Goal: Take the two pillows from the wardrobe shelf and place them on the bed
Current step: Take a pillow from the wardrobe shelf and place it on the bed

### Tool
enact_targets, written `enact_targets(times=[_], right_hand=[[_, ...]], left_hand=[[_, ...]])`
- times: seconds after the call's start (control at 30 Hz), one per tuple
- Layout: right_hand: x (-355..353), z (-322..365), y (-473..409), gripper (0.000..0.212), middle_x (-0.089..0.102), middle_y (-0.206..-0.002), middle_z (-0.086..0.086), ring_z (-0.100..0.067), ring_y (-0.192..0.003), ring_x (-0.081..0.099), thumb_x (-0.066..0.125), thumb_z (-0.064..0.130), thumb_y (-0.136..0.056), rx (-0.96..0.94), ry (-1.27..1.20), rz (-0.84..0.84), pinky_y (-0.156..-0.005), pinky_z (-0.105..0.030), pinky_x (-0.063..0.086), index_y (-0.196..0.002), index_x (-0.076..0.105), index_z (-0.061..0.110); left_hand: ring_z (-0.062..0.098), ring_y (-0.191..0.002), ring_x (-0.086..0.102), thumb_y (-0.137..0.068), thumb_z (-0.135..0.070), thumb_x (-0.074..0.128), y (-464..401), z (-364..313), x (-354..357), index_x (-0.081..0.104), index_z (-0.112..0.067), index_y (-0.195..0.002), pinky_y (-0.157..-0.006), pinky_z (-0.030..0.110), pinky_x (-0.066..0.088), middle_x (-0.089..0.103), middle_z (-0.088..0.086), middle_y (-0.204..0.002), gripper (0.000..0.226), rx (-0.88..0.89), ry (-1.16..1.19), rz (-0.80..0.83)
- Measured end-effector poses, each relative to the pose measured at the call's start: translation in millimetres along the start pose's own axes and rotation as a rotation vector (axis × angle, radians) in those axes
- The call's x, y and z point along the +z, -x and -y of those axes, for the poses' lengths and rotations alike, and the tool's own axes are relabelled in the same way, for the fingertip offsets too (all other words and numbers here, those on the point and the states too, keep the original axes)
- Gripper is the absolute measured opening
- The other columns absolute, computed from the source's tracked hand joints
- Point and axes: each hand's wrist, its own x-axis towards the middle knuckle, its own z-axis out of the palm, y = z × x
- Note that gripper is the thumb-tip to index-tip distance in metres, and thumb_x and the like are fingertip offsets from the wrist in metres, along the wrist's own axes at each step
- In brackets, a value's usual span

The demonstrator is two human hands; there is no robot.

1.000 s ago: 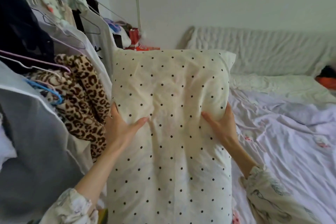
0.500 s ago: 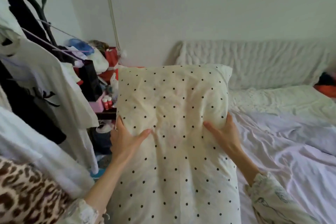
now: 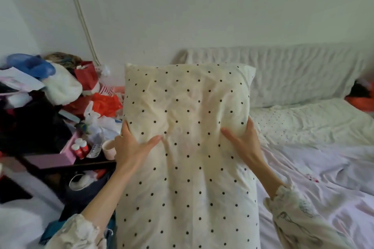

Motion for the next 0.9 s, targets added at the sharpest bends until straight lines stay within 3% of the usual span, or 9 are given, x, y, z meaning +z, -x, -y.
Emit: enact_targets(times=[0.1,0.2,0.43,0.6,0.73,0.9], right_hand=[[19.1,-2.3,-70.9,0.09,0.05,-0.13,-0.006,-0.025,-0.114,0.051,0.074,0.051,-0.066,0.013,-0.011,0.0,-0.096,-0.051,0.044,-0.139,0.029,0.025],[30.3,3.1,-141.1,0.087,0.05,-0.13,-0.007,-0.026,-0.113,0.052,0.074,0.049,-0.067,0.015,-0.032,-0.002,-0.096,-0.051,0.044,-0.139,0.031,0.025],[43.3,17.2,-267.8,0.087,0.052,-0.127,-0.004,-0.025,-0.113,0.052,0.074,0.049,-0.067,0.002,-0.047,-0.031,-0.095,-0.051,0.045,-0.138,0.03,0.026],[45.7,5.7,-339.3,0.08,0.054,-0.125,-0.003,-0.025,-0.112,0.054,0.074,0.046,-0.068,0.04,-0.062,-0.099,-0.093,-0.05,0.046,-0.134,0.035,0.024],[46.5,-19.4,-389.1,0.076,0.055,-0.122,0.0,-0.024,-0.111,0.054,0.075,0.045,-0.069,0.1,-0.074,-0.199,-0.092,-0.048,0.047,-0.131,0.037,0.023],[46.6,-57.0,-450.3,0.075,0.055,-0.118,0.001,-0.022,-0.106,0.056,0.075,0.043,-0.07,0.199,-0.085,-0.365,-0.089,-0.042,0.049,-0.131,0.037,0.022]], left_hand=[[0.037,-0.132,0.034,-0.05,-0.065,0.078,-63.3,-10.7,36.2,0.012,-0.027,-0.145,-0.104,0.051,0.034,0.035,0.018,-0.144,0.122,-0.025,-0.039,-0.003],[0.032,-0.136,0.03,-0.052,-0.059,0.081,-123.8,-29.4,68.7,0.013,-0.028,-0.145,-0.106,0.047,0.03,0.03,0.012,-0.15,0.119,0.048,0.012,-0.013],[0.031,-0.129,0.04,-0.049,-0.062,0.08,-239.0,-70.4,126.0,0.021,-0.027,-0.142,-0.103,0.048,0.037,0.042,0.009,-0.142,0.116,0.054,-0.004,-0.019],[0.031,-0.126,0.044,-0.041,-0.065,0.078,-314.3,-96.8,178.8,0.024,-0.023,-0.141,-0.102,0.053,0.039,0.046,0.012,-0.136,0.121,0.085,0.017,0.102],[0.034,-0.126,0.039,-0.046,-0.065,0.078,-373.3,-111.9,238.3,0.021,-0.025,-0.143,-0.102,0.056,0.037,0.043,0.016,-0.134,0.119,0.098,-0.069,0.149],[0.032,-0.129,0.038,-0.049,-0.064,0.078,-452.5,-129.7,331.3,0.024,-0.028,-0.142,-0.104,0.052,0.036,0.044,0.013,-0.137,0.113,0.179,-0.071,0.355]])
